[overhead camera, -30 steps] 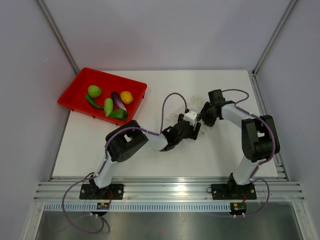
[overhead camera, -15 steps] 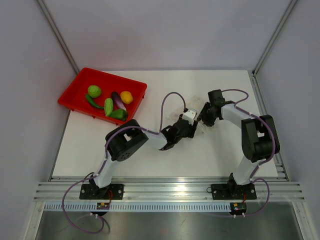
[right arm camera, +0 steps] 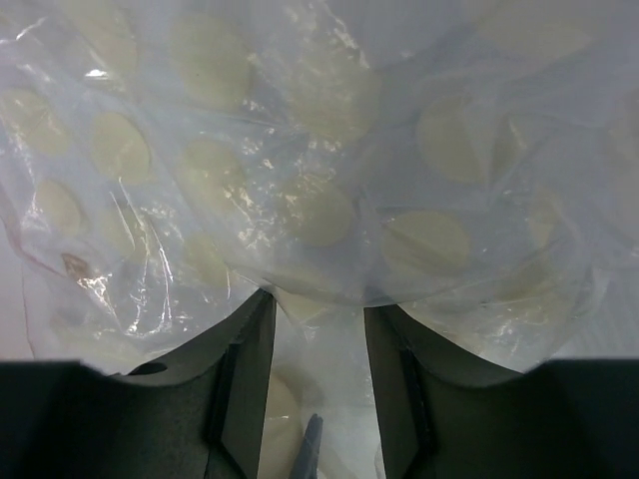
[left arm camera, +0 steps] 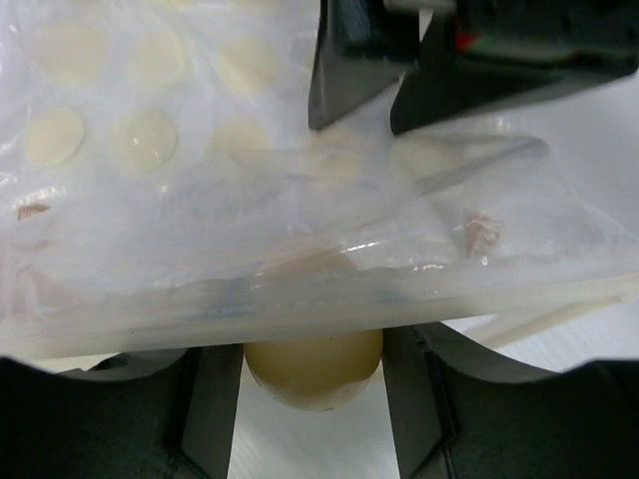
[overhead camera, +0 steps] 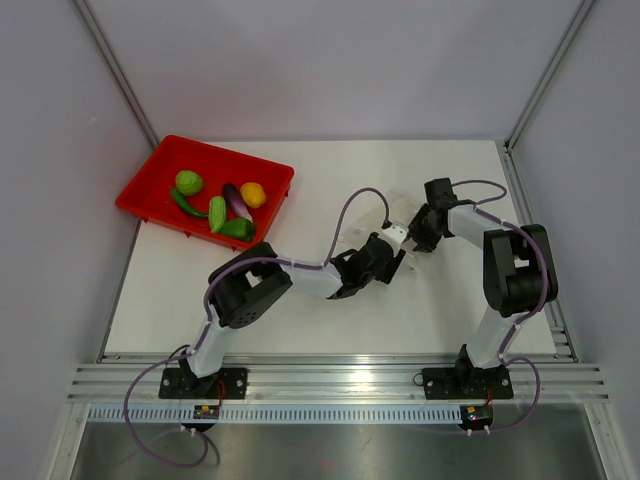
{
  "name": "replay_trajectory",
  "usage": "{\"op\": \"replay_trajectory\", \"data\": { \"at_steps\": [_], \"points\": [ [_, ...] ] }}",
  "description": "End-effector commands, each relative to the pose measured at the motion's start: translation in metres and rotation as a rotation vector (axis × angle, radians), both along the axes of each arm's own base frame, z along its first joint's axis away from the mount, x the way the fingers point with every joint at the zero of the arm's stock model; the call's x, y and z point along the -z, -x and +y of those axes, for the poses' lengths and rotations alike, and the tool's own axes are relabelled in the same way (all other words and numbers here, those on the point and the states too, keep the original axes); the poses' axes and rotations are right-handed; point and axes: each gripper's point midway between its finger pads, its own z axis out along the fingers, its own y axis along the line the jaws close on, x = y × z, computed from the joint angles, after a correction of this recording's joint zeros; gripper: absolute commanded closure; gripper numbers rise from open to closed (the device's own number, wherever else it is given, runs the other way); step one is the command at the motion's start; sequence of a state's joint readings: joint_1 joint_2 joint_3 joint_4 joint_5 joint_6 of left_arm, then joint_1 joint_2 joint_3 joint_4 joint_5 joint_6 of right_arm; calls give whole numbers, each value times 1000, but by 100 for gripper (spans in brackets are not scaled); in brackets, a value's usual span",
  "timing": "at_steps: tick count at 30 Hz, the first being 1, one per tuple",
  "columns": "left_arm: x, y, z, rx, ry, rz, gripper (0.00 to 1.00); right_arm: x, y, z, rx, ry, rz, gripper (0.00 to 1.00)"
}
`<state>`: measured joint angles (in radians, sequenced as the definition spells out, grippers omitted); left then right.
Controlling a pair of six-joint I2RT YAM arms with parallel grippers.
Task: Open the zip-top bag and remove the fake food
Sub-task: Pick up the food from the zipper food storage bag.
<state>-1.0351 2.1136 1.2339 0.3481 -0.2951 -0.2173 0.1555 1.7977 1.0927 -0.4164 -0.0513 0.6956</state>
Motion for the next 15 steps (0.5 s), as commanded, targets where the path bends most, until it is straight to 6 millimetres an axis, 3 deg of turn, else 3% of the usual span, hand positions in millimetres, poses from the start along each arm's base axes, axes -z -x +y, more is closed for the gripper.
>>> {"op": "replay_trajectory", "data": {
  "at_steps": [1,3,5,7,8,15],
  "points": [
    [-41,-3,2,-17,-40,-16,55,-5,-15,-21,90,49,-25,51],
    [-37,-1,17,-39,-133,4,55,-3,-15,-26,117,54,-18,51],
    [-51,-4,22,-55,-156,-9,55,0,-15,-33,145,70,-10,50],
    [-53,0,32,-67,-177,0,55,1,-15,-39,172,80,-5,49],
    [-67,1,33,-72,-155,-13,54,1,-14,-42,181,86,-4,48],
    [-99,5,55,-124,-142,36,52,1,-13,-47,213,84,-9,47]
  ]
}}
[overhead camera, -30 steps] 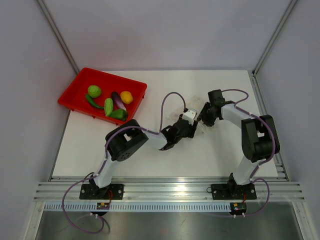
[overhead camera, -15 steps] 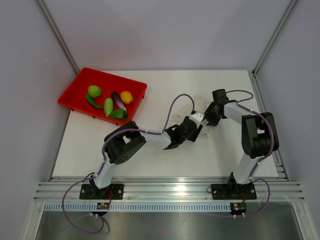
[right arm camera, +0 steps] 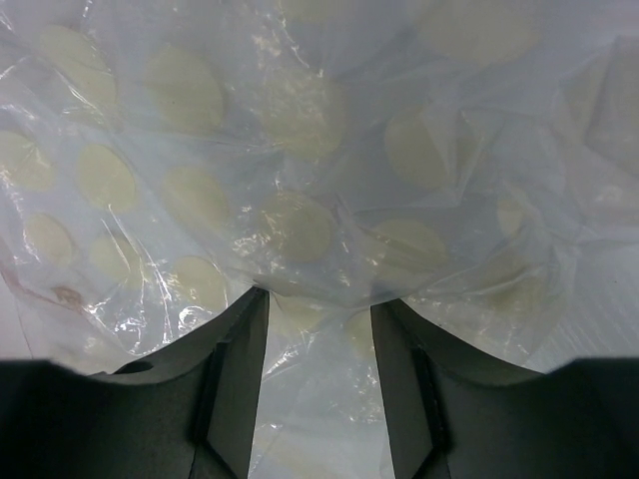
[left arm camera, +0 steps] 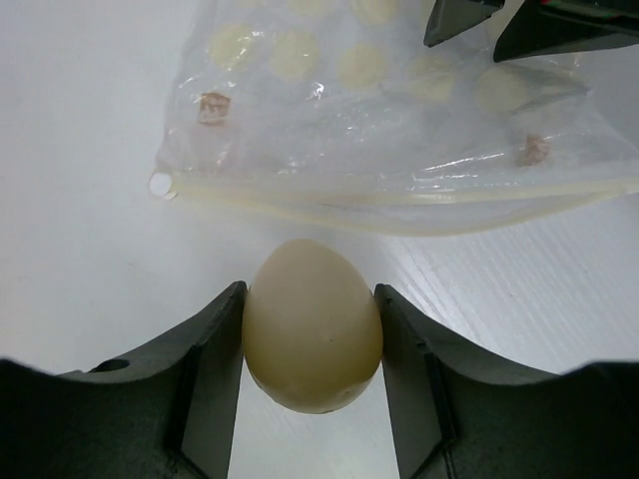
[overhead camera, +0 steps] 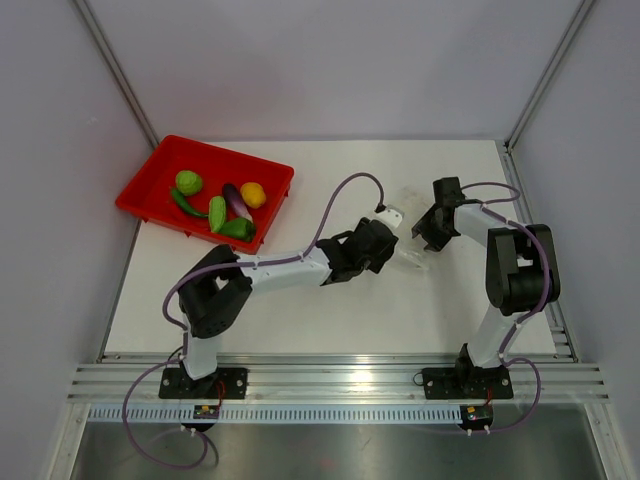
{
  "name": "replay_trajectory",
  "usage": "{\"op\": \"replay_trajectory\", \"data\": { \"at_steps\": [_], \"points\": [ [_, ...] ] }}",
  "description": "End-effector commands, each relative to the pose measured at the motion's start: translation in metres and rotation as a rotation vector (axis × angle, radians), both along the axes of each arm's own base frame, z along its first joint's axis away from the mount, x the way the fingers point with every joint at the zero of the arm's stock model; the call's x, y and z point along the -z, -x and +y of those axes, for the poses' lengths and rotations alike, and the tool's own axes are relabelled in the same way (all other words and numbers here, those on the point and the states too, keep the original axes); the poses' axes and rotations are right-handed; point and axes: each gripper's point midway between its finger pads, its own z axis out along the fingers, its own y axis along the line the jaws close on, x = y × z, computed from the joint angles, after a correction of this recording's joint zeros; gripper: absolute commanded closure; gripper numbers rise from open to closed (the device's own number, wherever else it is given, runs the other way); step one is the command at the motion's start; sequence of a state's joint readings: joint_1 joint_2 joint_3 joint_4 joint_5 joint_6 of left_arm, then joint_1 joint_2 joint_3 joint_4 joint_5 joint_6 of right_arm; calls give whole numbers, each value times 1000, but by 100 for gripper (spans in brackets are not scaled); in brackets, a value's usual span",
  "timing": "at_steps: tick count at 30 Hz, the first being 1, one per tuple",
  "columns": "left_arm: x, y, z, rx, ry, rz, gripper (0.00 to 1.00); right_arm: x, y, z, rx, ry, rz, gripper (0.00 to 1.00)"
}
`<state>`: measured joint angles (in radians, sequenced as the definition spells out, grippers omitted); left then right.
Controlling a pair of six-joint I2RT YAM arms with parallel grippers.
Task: Open the zip-top bag and remove the fake food
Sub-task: Pick up the food from the zipper food storage bag, then place the food in the bin.
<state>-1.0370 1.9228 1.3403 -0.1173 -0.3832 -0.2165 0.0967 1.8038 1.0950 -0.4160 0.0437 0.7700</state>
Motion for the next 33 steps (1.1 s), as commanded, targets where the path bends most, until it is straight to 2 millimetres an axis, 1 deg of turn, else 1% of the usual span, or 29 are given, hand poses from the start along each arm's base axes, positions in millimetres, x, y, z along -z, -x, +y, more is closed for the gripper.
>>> {"op": "replay_trajectory", "data": {
  "at_steps": [1,4,6,8,9,10,12,13,14,15,16,17,18,19,20,21,22,23,24,26,27,28,31,32,33],
  "points": [
    [-40,-6,14,-58,29,-4,52,-5,-4,-12,48,34,-14,47],
    [-46,-12,28,-92,43,20,52,-9,-3,-11,42,31,-21,46],
    [-46,-16,36,-121,62,32,52,-11,-3,-12,41,31,-28,46],
    [-53,-26,47,-180,110,26,52,-15,-2,-12,39,34,-36,46],
    [-50,-28,56,-203,115,32,52,-19,-2,-11,32,31,-45,46],
    [-58,-37,69,-242,138,23,52,-27,-2,-11,26,32,-67,45],
    [-67,-47,87,-305,182,4,52,-31,-1,-10,11,27,-97,45],
    [-72,-53,110,-366,191,-20,52,-43,-2,-10,9,22,-138,44],
    [-79,-58,119,-399,224,-42,52,-45,-1,-10,5,23,-158,43],
    [-80,-60,130,-431,231,-55,52,-56,-2,-12,11,27,-197,42],
    [-79,-65,150,-490,228,-74,52,-61,-2,-12,14,30,-215,40],
    [-88,-66,160,-531,261,-92,53,-62,1,-14,18,35,-224,39],
    [-90,-67,169,-562,272,-104,53,-72,2,-15,21,37,-256,38],
    [-88,-71,185,-617,261,-119,55,-77,1,-16,24,39,-281,38],
    [-93,-72,194,-658,287,-130,55,-77,4,-17,28,41,-286,36],
    [-94,-74,201,-683,293,-140,55,-86,5,-18,31,42,-316,35],
    [-92,-78,215,-723,302,-145,55,-87,6,-18,34,41,-332,34],
    [-94,-80,222,-746,312,-155,55,-90,7,-18,33,38,-345,33],
    [-95,-85,237,-794,313,-166,55,-98,8,-18,31,34,-375,32],
    [-90,-87,252,-858,310,-171,56,-102,10,-17,26,32,-404,30],
    [-88,-88,258,-878,299,-178,56,-108,11,-15,16,19,-428,29],
    [-86,-89,268,-922,289,-194,56,-109,12,-14,11,15,-443,29],
    [-81,-93,285,-994,275,-201,56,-119,13,-13,6,6,-487,28],
    [-78,-92,290,-1023,279,-192,56,-117,15,-12,3,1,-488,28],
    [-77,-92,295,-1036,277,-190,56,-120,15,-12,3,-3,-500,28]
  ]
}}
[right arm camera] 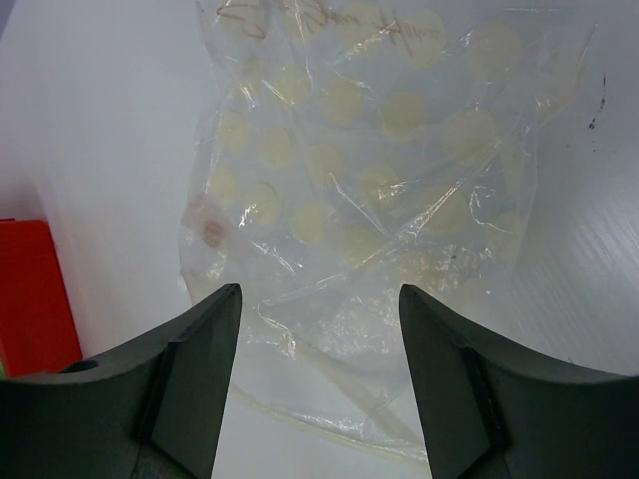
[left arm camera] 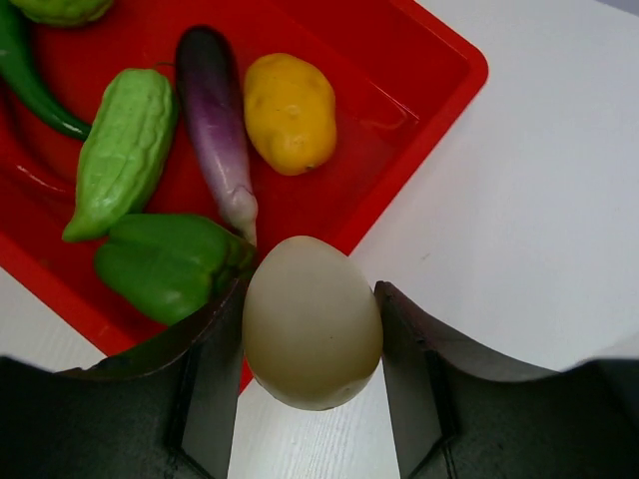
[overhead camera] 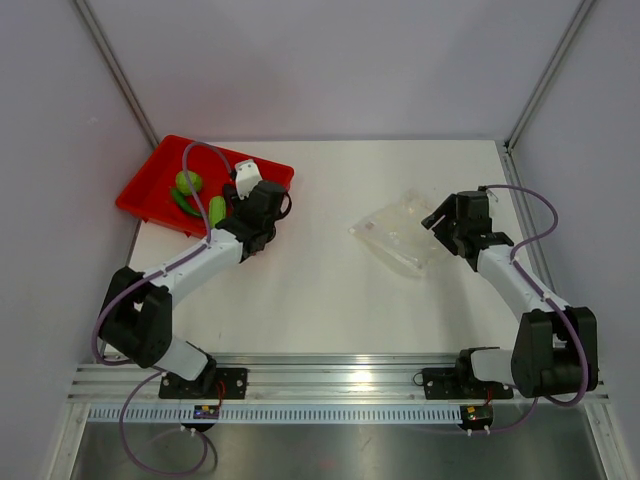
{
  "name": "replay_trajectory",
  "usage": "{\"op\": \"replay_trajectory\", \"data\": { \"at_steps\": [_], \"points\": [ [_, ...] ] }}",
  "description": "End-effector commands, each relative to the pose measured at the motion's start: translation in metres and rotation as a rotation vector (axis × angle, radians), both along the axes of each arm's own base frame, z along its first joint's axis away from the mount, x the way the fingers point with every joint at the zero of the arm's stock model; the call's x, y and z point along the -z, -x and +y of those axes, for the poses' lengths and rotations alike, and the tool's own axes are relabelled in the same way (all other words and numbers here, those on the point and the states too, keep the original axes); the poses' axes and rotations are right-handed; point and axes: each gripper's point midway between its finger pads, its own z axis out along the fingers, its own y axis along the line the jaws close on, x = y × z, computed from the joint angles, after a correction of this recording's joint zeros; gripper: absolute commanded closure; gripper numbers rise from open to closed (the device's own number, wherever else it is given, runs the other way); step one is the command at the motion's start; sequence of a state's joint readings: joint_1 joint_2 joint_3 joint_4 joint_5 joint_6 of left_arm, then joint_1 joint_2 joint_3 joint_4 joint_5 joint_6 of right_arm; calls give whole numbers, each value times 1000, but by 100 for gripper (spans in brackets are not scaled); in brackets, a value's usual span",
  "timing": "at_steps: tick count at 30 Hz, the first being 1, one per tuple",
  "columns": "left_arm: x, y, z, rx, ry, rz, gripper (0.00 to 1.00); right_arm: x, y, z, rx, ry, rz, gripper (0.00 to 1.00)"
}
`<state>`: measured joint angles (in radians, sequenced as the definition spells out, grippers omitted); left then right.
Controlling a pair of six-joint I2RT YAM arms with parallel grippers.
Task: Open the zip-top bag and remove the fake food
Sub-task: Place the food in the bin.
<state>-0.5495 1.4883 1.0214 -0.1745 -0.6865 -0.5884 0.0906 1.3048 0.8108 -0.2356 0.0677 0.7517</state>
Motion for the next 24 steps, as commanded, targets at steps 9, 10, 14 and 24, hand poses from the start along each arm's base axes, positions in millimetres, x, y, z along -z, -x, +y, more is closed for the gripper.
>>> {"op": "replay_trajectory", "data": {
  "at_steps": [9,10,14,24],
  "points": [
    [27,-19,60,-253,29,13,60,-22,-7,1,-15,-8,-109,28],
    [31,-21,62,-262,32,22,60,-23,-7,0,-12,-9,-110,28],
    [54,-29,73,-287,19,72,60,-24,-7,3,-21,-18,-119,28],
    [61,-31,84,-338,21,70,45,-21,-6,3,-25,-21,-111,28]
  ]
}}
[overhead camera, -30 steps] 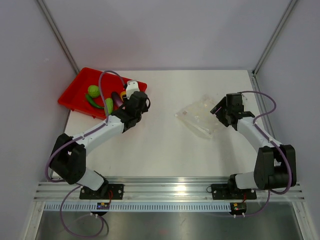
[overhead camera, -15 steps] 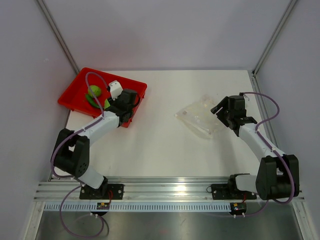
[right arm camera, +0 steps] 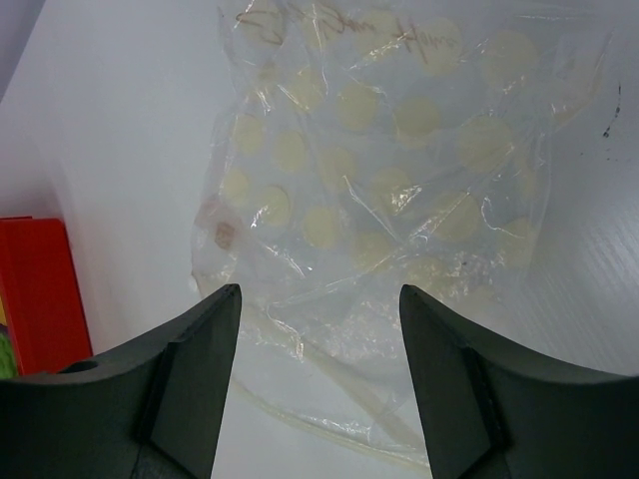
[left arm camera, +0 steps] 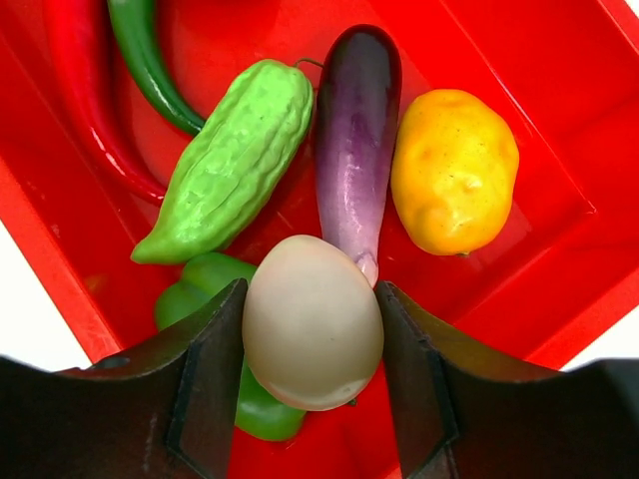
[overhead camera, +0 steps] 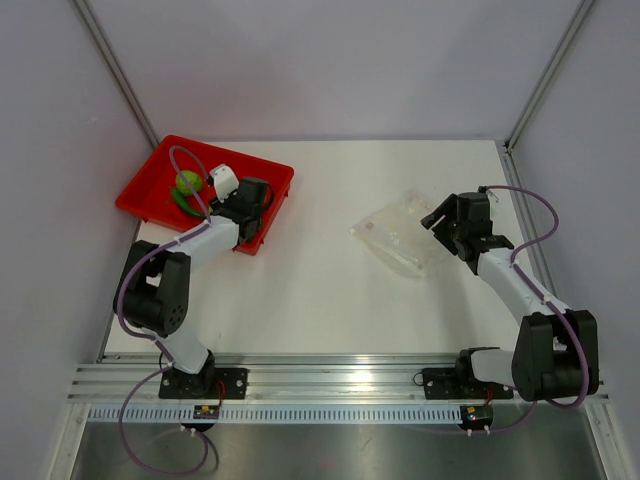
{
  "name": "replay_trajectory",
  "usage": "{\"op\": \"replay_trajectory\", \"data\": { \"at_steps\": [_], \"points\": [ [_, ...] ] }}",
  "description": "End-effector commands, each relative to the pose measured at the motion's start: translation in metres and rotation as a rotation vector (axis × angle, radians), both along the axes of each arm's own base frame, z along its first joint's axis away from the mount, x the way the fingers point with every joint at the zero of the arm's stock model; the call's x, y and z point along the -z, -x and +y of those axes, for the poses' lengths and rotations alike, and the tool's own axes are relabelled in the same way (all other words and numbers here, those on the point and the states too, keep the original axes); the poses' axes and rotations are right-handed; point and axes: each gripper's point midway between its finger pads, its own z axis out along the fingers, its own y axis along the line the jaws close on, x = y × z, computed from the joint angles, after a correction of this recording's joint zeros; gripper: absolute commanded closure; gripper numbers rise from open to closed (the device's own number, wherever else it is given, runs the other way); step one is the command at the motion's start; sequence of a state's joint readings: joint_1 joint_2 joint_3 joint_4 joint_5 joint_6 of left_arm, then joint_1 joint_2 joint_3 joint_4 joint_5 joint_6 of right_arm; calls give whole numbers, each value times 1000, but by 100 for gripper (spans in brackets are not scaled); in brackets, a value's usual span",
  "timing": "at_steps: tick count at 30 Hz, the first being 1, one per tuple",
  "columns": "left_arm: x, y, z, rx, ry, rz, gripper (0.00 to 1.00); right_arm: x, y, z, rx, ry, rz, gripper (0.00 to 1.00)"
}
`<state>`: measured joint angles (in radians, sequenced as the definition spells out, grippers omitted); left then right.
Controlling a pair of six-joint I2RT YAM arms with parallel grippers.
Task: Open the zip-top bag and remove the fake food
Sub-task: Place the food in the bin.
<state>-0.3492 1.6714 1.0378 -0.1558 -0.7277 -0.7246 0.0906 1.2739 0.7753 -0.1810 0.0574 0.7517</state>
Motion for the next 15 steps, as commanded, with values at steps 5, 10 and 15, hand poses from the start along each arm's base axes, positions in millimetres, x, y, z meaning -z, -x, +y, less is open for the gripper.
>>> {"op": "replay_trajectory", "data": {
  "at_steps": [5,10,15],
  "points": [
    [-5,0,6,-44,8,-28,38,-15,-5,2,-19,-10,-62,28],
    [-20,7,10,-53,21,-88,18,-16,-6,2,-20,-12,-63,28],
    [-47,16,4,-42,1,-144,9,-16,-6,4,-30,-9,-66,28]
  ]
}}
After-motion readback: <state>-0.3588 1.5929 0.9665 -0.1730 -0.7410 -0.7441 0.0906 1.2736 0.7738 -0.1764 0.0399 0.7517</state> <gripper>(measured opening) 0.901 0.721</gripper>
